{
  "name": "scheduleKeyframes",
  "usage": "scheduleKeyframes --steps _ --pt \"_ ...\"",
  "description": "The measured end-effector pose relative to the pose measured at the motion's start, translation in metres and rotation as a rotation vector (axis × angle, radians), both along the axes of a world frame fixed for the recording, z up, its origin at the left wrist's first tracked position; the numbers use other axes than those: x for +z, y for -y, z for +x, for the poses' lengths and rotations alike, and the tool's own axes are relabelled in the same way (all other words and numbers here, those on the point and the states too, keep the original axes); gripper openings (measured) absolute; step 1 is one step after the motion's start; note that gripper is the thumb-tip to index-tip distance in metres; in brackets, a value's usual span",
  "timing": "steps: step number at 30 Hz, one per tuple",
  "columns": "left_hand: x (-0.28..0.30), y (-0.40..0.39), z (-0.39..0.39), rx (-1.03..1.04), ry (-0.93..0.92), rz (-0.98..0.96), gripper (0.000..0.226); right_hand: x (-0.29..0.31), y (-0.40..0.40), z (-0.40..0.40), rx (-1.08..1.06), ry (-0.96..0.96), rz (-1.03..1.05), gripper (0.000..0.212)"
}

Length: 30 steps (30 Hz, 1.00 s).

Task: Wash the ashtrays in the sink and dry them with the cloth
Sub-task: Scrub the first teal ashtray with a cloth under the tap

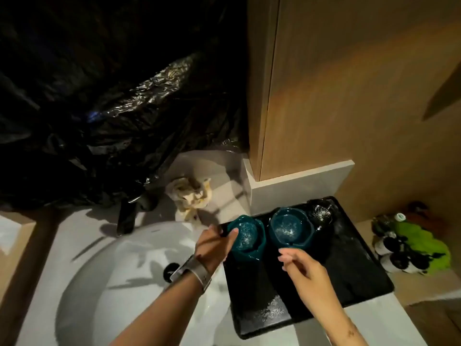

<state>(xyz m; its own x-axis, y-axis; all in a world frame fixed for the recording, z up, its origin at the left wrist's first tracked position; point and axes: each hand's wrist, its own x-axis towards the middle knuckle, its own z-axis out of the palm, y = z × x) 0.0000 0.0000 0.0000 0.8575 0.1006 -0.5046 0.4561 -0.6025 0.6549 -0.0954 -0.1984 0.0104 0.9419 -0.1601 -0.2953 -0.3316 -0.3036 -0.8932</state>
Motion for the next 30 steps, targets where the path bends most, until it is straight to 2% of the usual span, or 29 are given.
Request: scheduleKeyframes --steps 3,6,9,13,15,18,21,25,30 --pt "-0.010 0.009 0.009 -0.082 -0.025 0.109 0.021 -0.006 0.006 0.007 0.032 -0.010 -0.008 0.033" --pt "-0.020 0.013 0.012 -0.110 -0.058 0.216 0.034 -0.008 0.009 0.009 0.028 -0.003 0.005 0.031" --pt "-0.022 0.016 0.009 -0.104 -0.040 0.229 0.034 -0.004 0.009 0.008 0.016 0.012 0.037 0.028" --pt "-0.016 0.005 0.001 -0.090 0.045 0.194 0.022 -0.002 0.005 0.008 0.011 0.036 0.059 0.027" --pt "-0.004 -0.007 -0.005 -0.001 -0.002 0.016 0.020 -0.001 0.002 0.010 0.025 0.058 0.049 0.027" --pt "0.017 -0.037 -0.019 0.191 -0.165 -0.396 0.020 0.003 -0.009 0.016 0.039 0.074 0.063 0.027" --pt "0.023 -0.077 -0.033 0.222 -0.219 -0.610 0.026 0.008 -0.027 0.026 0.077 0.080 0.095 0.025" --pt "0.010 -0.128 -0.056 0.391 -0.151 -0.716 0.025 0.007 -0.069 0.053 0.209 0.069 0.047 0.028" --pt "-0.014 -0.178 -0.074 0.572 -0.152 -0.792 0.025 -0.023 -0.134 0.117 0.409 0.107 -0.215 0.025"
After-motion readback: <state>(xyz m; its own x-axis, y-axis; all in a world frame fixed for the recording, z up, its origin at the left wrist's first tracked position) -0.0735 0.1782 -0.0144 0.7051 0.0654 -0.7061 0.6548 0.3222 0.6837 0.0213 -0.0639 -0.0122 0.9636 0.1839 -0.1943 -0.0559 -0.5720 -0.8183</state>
